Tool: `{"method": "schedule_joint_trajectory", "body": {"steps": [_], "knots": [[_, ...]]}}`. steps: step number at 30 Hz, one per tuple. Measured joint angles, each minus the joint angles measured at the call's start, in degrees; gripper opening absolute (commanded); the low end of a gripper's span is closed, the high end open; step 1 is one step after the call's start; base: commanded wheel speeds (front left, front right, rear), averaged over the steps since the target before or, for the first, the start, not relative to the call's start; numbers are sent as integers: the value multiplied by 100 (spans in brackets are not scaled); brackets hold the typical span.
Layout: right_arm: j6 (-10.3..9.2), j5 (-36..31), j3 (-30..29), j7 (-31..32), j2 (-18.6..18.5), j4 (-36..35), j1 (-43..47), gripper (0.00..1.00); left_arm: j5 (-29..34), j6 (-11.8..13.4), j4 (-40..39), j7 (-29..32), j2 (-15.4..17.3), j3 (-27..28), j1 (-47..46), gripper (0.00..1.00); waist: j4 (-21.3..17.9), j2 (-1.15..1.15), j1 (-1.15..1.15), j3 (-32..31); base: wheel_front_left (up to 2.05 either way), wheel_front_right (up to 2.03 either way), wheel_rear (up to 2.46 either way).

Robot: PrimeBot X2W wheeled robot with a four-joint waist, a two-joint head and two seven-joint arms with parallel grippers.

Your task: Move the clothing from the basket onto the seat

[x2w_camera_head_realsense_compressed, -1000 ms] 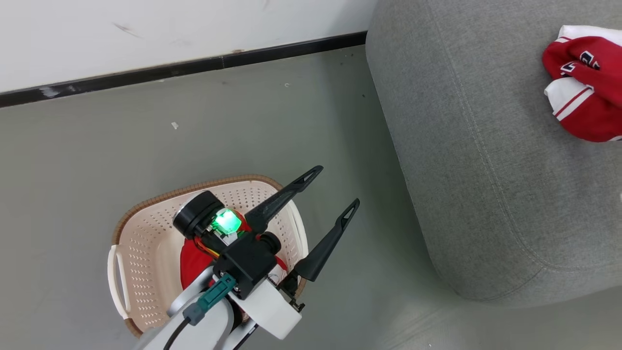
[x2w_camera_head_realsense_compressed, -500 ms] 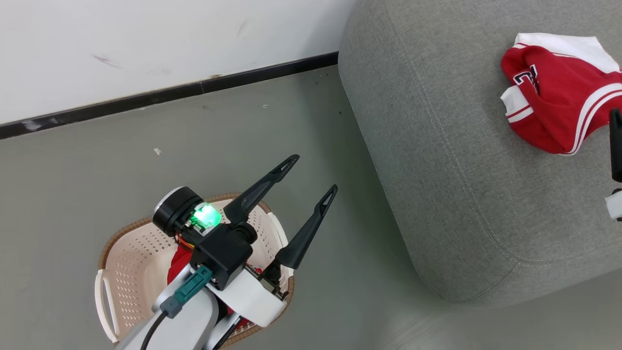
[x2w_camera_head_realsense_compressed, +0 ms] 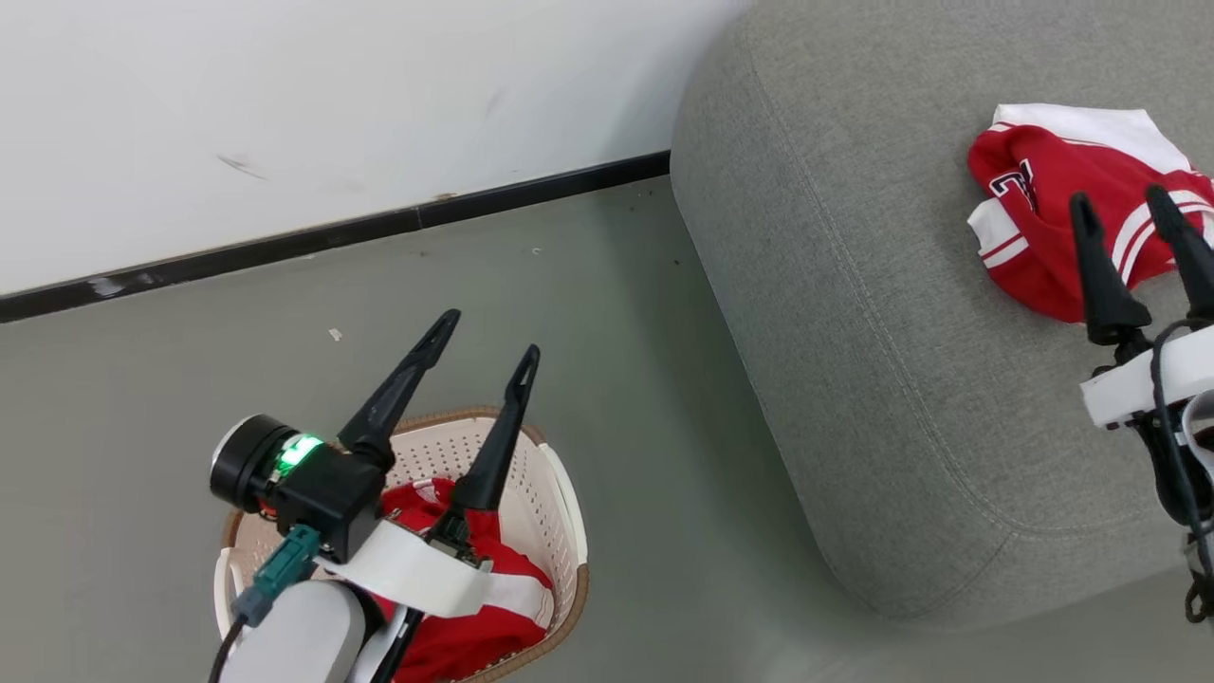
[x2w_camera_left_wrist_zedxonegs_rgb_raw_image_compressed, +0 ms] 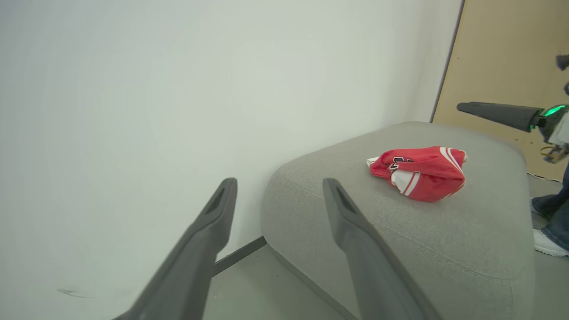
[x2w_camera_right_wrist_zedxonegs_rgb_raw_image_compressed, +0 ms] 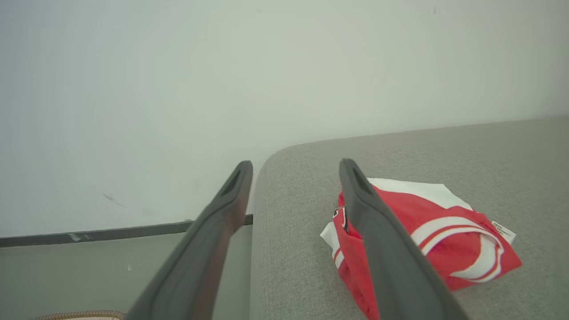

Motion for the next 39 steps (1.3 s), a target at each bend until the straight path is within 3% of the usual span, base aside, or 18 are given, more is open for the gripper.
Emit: {"method": "schedule_joint_trajectory", "body": {"steps": [10, 20, 29, 39], "knots": [[0, -477, 525, -1, 399, -141, -116, 100, -313, 499, 213, -107, 41, 772, 664, 100, 323, 0, 0, -278, 0, 0, 0], [0, -913, 597, -1, 721, -142, -110, 100, -517, 754, 465, -149, 70, 1335, 1223, 100, 697, 0, 0, -557, 0, 0, 0], [0, -1337, 483, -1, 907, -177, 115, 100, -690, 818, 624, -151, 63, 1596, 1527, 100, 962, 0, 0, -788, 0, 0, 0], [0, -1559, 200, -1, 1319, -375, 996, 100, -694, 827, 698, -157, -7, 1764, 1764, 100, 1228, 0, 0, -1103, 0, 0, 0]]}}
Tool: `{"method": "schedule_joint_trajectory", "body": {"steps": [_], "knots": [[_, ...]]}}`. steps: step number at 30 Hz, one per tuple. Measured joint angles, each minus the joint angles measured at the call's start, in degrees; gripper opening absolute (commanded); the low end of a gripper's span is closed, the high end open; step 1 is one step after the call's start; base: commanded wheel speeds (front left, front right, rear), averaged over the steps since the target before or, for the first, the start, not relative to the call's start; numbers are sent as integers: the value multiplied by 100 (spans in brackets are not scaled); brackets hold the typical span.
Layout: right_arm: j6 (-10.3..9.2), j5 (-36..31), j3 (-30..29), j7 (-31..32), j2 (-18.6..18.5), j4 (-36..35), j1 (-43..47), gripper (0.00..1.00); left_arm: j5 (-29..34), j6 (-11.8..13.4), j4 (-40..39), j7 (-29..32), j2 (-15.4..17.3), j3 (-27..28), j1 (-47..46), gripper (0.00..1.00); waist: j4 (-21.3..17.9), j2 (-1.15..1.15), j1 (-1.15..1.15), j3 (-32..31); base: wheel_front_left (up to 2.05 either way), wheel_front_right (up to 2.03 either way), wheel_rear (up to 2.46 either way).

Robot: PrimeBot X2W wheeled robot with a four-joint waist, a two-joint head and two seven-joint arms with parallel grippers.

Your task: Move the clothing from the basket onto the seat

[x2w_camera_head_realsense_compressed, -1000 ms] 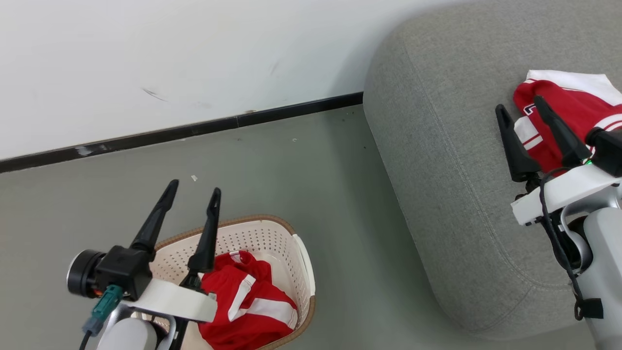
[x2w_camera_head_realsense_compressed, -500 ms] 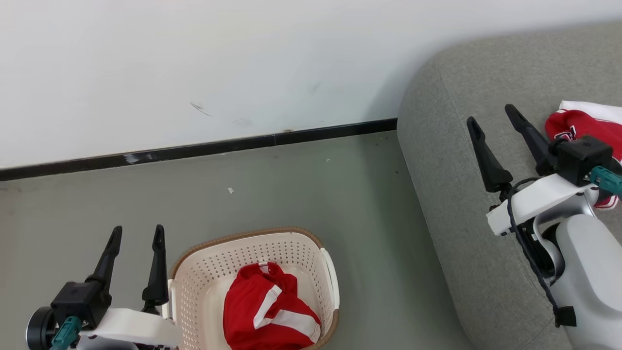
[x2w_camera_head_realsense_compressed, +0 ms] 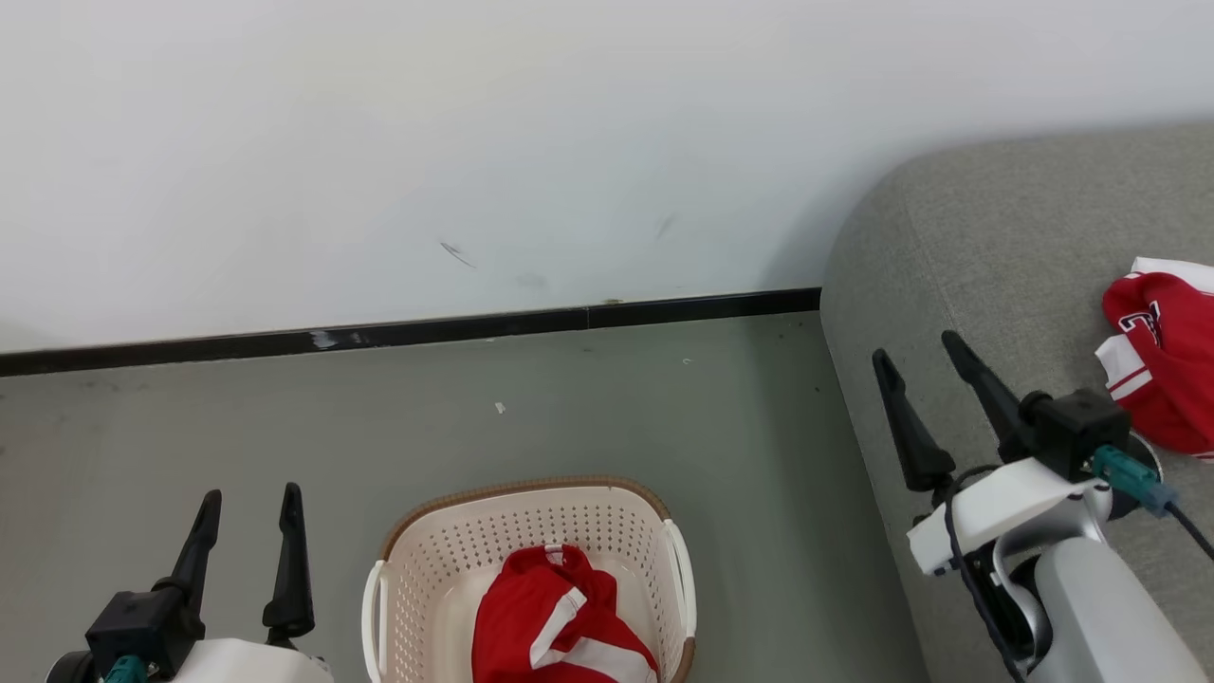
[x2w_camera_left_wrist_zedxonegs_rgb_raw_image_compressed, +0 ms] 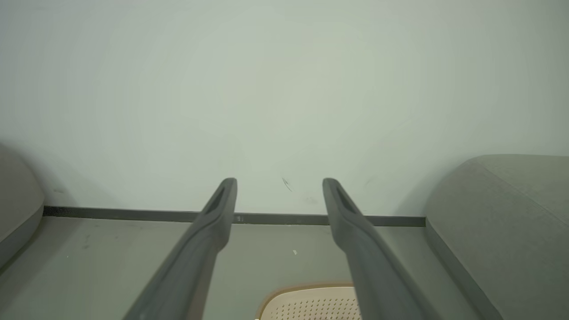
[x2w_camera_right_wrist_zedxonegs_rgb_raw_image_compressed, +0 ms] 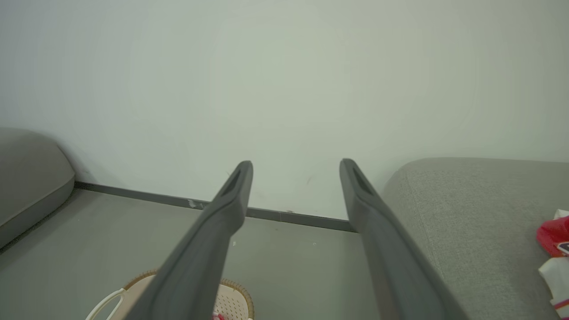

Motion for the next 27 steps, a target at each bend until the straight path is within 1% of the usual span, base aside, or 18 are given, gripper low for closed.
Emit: {"method": "schedule_joint_trajectory", "body": {"steps": [6, 13, 17, 27], "knots": [[0, -34, -177, 0, 205, -146, 536, 100, 4, -4, 14, 0, -26, 30, 98, 100, 115, 0, 0, -185, 0, 0, 0], [0, -205, -240, 0, 294, -332, 1070, 100, 21, -19, 51, 0, -113, 4, 223, 100, 182, 0, 0, -368, 0, 0, 0], [0, -336, -253, 0, 300, -439, 1260, 100, 96, -36, 92, 0, -102, -2, 312, 100, 190, 0, 0, -446, 0, 0, 0], [0, -385, -321, 0, 371, -698, 1686, 100, 110, -69, 105, 0, -127, 22, 440, 100, 187, 0, 0, -545, 0, 0, 0]]}}
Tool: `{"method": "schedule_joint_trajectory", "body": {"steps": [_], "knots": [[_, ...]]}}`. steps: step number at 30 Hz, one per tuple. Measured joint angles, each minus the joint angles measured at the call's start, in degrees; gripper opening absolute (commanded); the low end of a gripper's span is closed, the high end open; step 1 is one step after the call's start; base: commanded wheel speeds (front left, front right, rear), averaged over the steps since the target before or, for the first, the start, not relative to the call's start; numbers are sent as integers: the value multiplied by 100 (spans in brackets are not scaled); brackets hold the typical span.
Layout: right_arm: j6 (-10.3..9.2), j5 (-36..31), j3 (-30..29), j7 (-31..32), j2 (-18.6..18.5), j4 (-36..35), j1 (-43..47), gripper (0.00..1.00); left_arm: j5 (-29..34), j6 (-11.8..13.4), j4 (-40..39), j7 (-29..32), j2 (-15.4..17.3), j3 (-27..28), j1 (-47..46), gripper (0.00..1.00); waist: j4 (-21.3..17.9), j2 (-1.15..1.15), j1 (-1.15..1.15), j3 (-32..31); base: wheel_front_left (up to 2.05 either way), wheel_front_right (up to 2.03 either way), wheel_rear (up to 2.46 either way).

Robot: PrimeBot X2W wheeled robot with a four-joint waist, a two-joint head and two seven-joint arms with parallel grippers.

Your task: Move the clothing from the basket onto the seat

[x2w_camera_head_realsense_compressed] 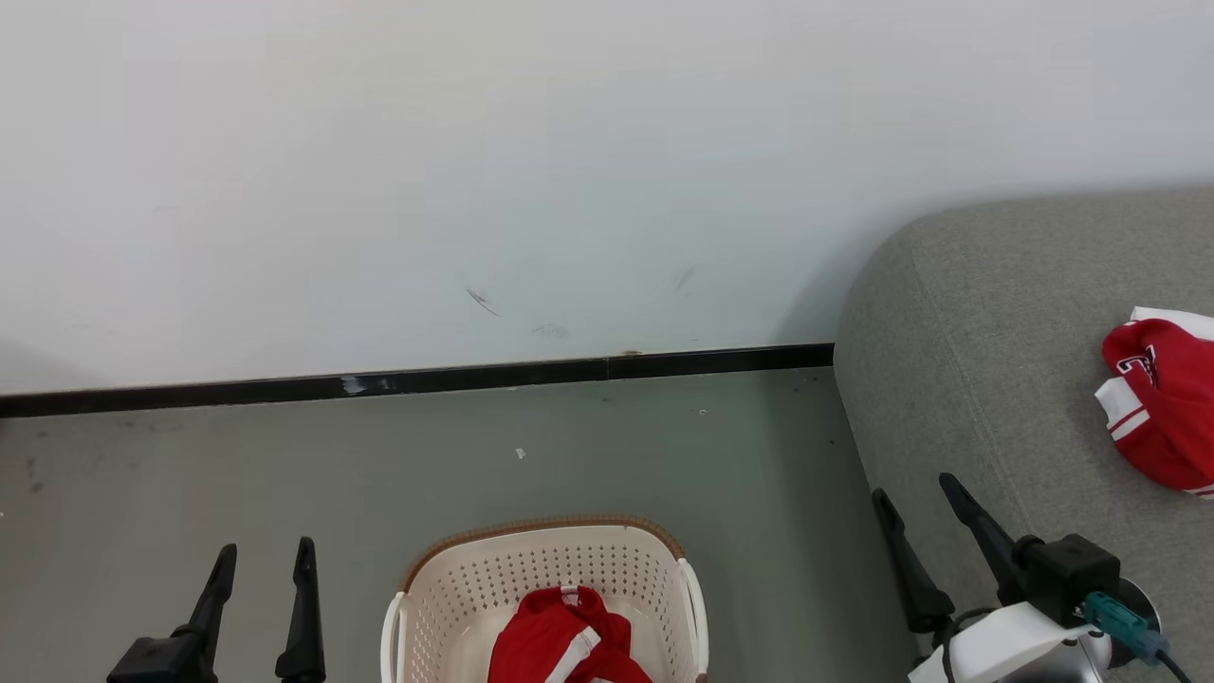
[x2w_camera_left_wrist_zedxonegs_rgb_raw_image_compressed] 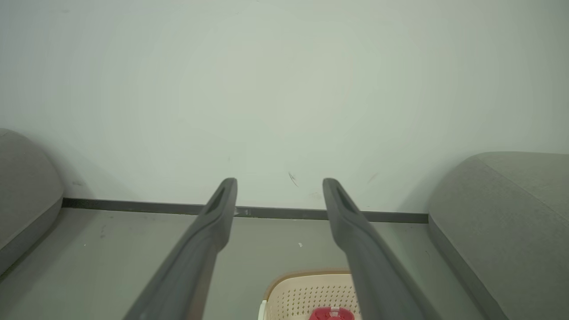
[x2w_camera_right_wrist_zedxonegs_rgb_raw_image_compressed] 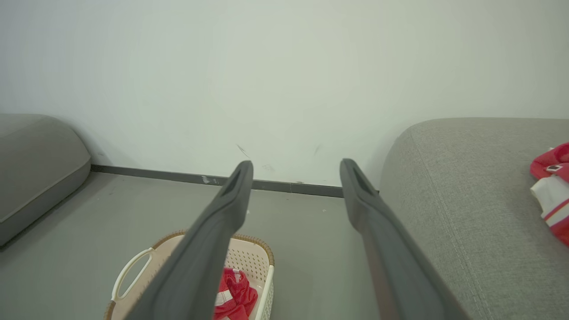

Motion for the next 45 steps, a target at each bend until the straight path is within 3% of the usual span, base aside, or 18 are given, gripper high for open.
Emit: {"method": "schedule_joint_trajectory", "body": {"steps": [32, 45], "knots": [[0, 77, 18, 0, 23, -463, 278, 100, 247, -115, -77, 0, 49, 56, 114, 100, 23, 0, 0, 283, 0, 0, 0], [0, 75, -199, 0, 27, -745, 244, 100, 526, -354, -33, 198, 210, -377, -446, 100, 4, 0, 0, 659, 0, 0, 0]]}}
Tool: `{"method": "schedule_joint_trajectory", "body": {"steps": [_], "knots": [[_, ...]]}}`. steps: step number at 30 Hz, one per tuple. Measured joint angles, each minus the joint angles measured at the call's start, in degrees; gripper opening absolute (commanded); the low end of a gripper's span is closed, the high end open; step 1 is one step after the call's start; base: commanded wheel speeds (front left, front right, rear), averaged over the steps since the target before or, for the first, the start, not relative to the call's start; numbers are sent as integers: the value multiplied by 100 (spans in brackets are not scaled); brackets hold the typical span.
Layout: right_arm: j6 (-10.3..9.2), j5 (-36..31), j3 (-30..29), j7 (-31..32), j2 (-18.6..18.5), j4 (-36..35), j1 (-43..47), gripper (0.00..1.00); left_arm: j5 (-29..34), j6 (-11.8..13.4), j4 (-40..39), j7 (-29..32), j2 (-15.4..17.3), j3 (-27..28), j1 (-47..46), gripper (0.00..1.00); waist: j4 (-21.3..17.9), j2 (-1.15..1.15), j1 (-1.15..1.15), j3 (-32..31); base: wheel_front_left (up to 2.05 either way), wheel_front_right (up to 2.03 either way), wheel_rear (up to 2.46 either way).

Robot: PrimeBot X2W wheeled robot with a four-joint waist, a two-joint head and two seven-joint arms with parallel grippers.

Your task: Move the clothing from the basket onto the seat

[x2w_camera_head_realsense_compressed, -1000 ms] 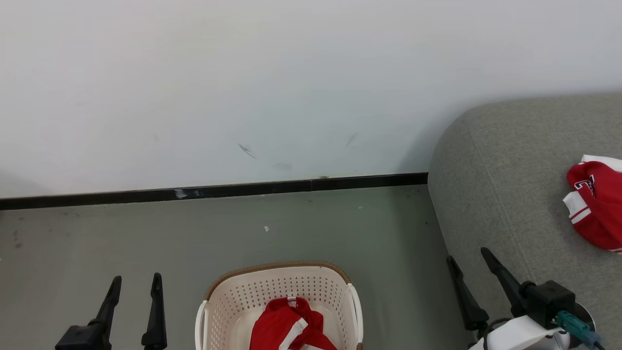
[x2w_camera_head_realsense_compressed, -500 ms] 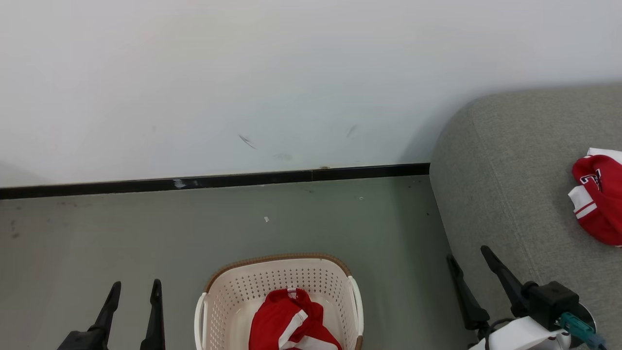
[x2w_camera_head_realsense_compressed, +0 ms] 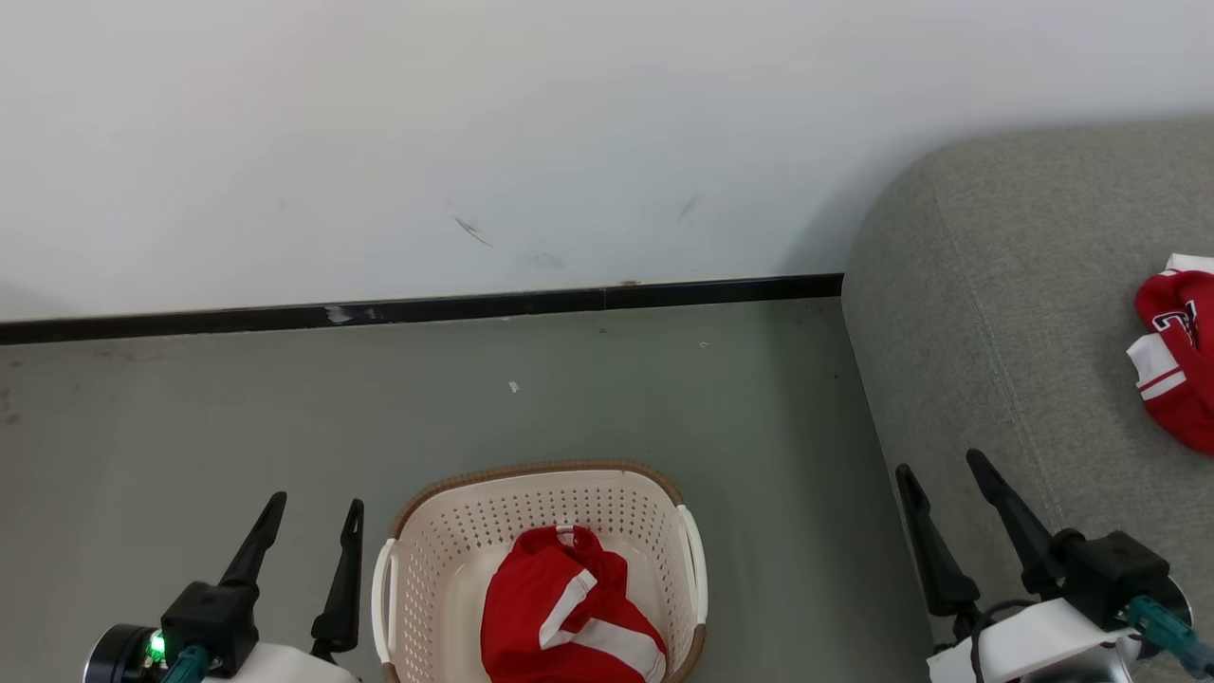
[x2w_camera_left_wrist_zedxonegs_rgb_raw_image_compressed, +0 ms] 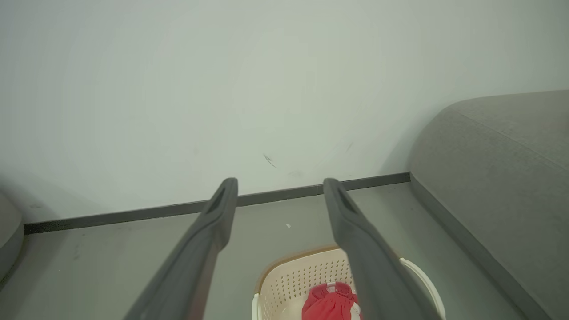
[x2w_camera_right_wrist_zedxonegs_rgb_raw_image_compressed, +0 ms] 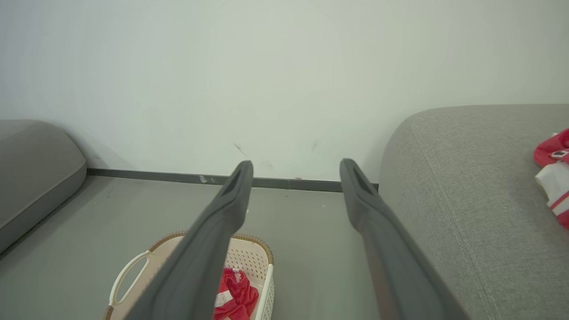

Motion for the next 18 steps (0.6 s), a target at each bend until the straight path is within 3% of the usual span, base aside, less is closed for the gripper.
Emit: {"method": "schedule_joint_trajectory", "body": {"steps": [18], "knots": [[0, -70, -478, -1, 4, -594, -380, 100, 403, -413, 737, 442, -102, -790, -993, 100, -97, 0, 0, 829, 0, 0, 0]]}}
